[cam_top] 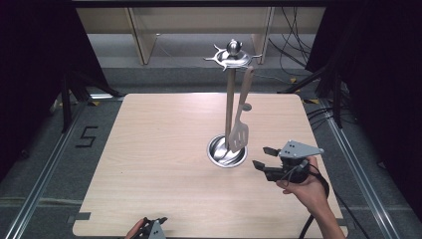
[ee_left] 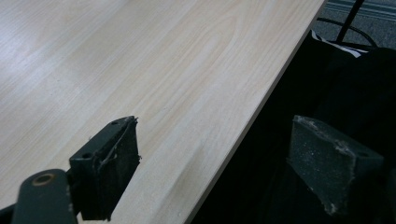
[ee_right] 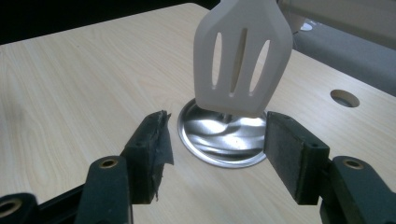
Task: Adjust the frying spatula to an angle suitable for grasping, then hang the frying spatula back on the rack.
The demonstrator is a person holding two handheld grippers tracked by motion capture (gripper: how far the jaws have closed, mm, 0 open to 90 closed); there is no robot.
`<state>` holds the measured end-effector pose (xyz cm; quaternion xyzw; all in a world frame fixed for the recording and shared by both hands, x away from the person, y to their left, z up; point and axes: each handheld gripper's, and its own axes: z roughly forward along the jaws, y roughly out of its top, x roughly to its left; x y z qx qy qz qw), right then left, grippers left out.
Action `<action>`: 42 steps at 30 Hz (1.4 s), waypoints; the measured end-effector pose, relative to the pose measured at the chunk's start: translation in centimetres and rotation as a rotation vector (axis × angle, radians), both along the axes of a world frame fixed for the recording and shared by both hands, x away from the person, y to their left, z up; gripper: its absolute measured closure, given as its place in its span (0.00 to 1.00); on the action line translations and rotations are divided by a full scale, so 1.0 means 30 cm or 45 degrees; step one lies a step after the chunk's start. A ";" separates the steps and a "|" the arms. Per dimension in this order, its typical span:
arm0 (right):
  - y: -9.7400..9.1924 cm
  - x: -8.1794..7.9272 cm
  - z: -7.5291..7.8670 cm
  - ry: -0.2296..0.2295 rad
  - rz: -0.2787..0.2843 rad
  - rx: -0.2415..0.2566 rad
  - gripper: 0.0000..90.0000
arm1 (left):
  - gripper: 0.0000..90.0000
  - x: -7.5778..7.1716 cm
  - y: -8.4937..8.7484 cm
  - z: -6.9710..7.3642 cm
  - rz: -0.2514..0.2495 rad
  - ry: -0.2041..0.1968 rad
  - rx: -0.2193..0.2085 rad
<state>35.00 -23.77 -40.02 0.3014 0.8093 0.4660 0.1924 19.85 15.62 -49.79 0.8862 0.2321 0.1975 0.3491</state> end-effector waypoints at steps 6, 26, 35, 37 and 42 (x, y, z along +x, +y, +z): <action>-0.003 0.004 -0.008 -0.024 0.025 -0.029 0.46 | 0.17 0.000 -0.003 -0.001 -0.001 -0.010 0.023; -0.011 -0.021 -0.056 0.041 0.008 -0.052 0.42 | 0.17 -0.002 0.004 0.001 0.010 -0.023 0.022; -0.007 -0.045 -0.065 0.056 0.005 -0.047 0.40 | 0.17 -0.008 0.006 0.002 0.013 -0.039 0.033; -0.005 -0.050 -0.068 0.049 0.016 -0.051 0.40 | 0.17 -0.011 0.007 0.000 0.011 -0.030 0.013; 0.005 -0.067 -0.076 0.063 0.015 -0.051 0.40 | 0.17 -0.011 0.010 0.003 0.011 -0.035 0.025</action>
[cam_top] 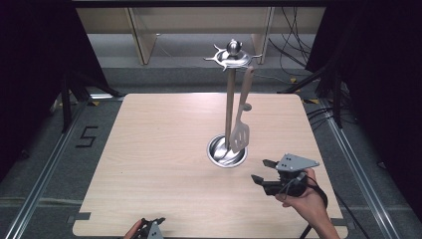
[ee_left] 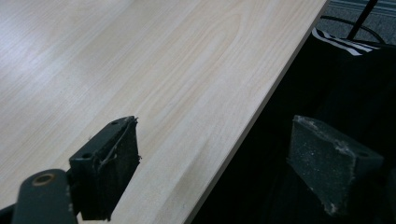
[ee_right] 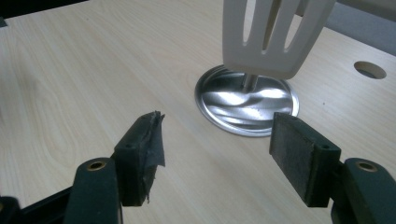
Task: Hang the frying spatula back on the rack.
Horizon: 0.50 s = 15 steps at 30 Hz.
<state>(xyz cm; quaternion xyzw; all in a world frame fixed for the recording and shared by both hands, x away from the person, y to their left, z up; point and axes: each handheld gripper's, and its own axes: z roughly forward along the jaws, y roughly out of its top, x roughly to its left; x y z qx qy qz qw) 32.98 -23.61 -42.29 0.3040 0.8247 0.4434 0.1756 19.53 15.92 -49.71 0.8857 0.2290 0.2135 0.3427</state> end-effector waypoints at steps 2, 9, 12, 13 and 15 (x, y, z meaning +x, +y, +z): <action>0.002 -0.005 -0.010 0.002 0.014 -0.010 0.40 | 0.17 -0.002 -0.002 -0.001 0.002 -0.001 -0.002; 0.000 -0.009 -0.029 0.015 0.026 -0.028 0.39 | 0.17 -0.001 -0.002 -0.003 -0.002 0.006 -0.003; -0.003 -0.013 -0.039 0.035 0.018 -0.024 0.39 | 0.17 -0.001 -0.002 -0.002 -0.010 0.014 -0.003; -0.004 -0.014 -0.043 0.031 0.016 -0.025 0.39 | 0.17 -0.001 -0.003 -0.002 0.001 -0.004 0.003; -0.007 -0.019 -0.051 0.045 0.020 -0.026 0.39 | 0.17 -0.001 -0.003 -0.002 0.000 -0.007 0.006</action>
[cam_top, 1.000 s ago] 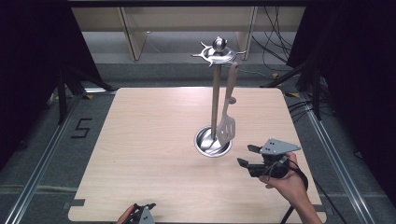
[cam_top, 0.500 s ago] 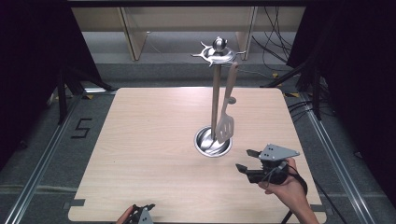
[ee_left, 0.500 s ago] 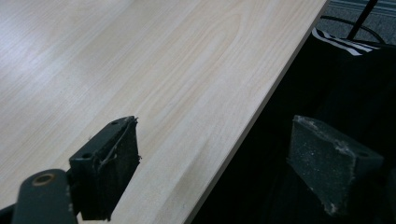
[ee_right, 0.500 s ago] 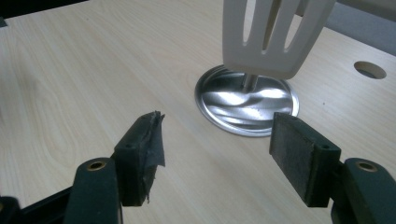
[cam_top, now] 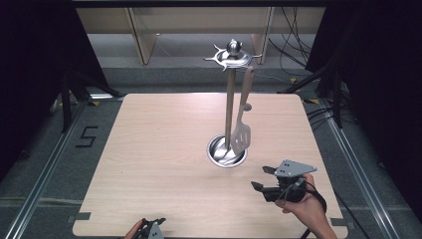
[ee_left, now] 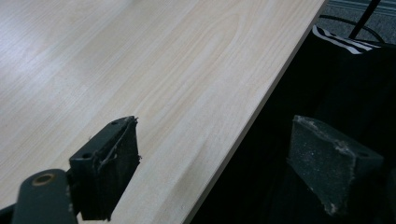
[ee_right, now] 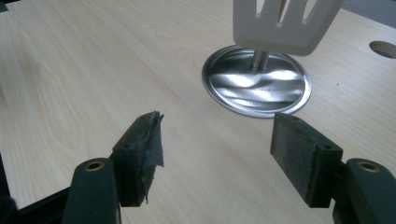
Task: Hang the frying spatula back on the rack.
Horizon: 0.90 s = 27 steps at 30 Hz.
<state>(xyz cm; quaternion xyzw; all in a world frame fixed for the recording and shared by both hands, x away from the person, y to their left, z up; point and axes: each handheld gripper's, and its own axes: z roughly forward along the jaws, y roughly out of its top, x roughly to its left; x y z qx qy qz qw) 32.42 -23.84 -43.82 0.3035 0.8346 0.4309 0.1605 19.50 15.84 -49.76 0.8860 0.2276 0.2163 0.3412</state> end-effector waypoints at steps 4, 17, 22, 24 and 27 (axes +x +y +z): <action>-0.003 -0.006 -0.015 0.014 -0.004 0.000 0.38 | 0.17 0.000 0.000 0.000 0.000 0.002 0.000; -0.017 -0.026 -0.047 0.040 -0.004 0.004 0.38 | 0.17 0.001 -0.002 -0.003 -0.001 0.005 0.004; -0.013 -0.039 -0.062 0.069 -0.001 0.007 0.37 | 0.17 0.001 -0.002 -0.004 0.000 0.007 0.002; -0.015 -0.041 -0.066 0.050 0.005 -0.001 0.37 | 0.17 0.001 -0.002 -0.004 -0.001 0.007 0.002; -0.010 -0.056 -0.069 0.116 -0.004 0.050 0.37 | 0.17 0.001 -0.002 -0.004 -0.002 0.007 0.005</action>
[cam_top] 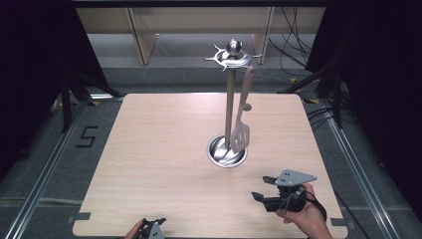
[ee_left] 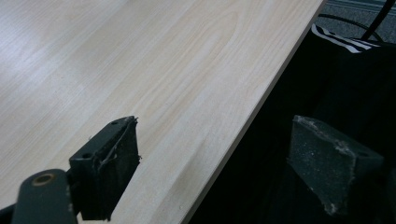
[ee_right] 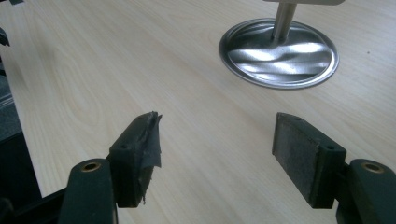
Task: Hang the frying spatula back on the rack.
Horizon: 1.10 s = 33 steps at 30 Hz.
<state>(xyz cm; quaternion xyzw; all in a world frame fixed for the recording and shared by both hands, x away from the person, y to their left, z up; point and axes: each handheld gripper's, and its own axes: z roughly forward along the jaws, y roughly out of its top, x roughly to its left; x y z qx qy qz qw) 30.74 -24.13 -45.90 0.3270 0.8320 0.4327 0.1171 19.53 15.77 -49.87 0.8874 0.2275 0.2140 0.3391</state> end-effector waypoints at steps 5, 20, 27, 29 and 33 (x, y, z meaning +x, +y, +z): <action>-0.007 -0.005 -0.009 -0.037 0.013 -0.015 0.36 | 0.17 0.000 0.000 0.000 0.001 -0.003 0.001; -0.020 -0.043 -0.044 -0.018 0.014 -0.007 0.36 | 0.17 0.000 -0.001 0.000 -0.005 0.009 0.008; -0.029 -0.056 -0.053 -0.017 0.000 0.008 0.36 | 0.17 -0.001 -0.003 -0.001 -0.004 0.012 -0.004; -0.032 -0.058 -0.053 0.005 0.010 0.012 0.36 | 0.17 -0.001 -0.003 -0.002 -0.006 0.014 -0.004; -0.035 -0.074 -0.057 0.028 -0.044 0.023 0.34 | 0.17 0.000 -0.002 -0.002 -0.003 0.014 -0.005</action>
